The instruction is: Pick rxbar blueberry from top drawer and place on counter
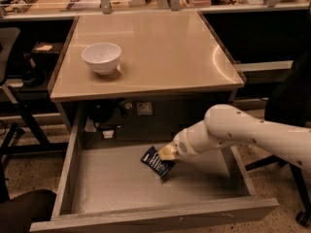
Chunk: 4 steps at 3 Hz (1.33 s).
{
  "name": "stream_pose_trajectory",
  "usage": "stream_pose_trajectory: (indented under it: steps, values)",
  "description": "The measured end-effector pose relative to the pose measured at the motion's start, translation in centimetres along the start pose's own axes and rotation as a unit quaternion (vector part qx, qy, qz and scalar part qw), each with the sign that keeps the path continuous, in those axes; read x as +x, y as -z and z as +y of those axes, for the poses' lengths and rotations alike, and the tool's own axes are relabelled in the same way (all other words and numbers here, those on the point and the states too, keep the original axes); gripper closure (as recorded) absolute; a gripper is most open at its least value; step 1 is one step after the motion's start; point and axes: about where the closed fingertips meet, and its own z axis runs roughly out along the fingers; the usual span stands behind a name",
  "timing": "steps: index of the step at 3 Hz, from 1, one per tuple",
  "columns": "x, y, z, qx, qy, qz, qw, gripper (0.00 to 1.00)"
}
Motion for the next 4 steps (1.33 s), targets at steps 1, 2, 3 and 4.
stream_pose_trajectory:
  steps: [1,2,3,4]
  values:
    - [-1.6,2.7,-0.3,-0.008,-0.005,-0.015,0.9998,1.00]
    - [-2.5,4.9,-0.7,-0.010,-0.009,-0.023,0.9996,1.00]
    - [-3.3,8.7,-1.3,-0.015,-0.023,-0.037,0.9989,1.00]
    - [-4.5,13.5,-1.6,-0.013,-0.042,-0.048,0.9979,1.00]
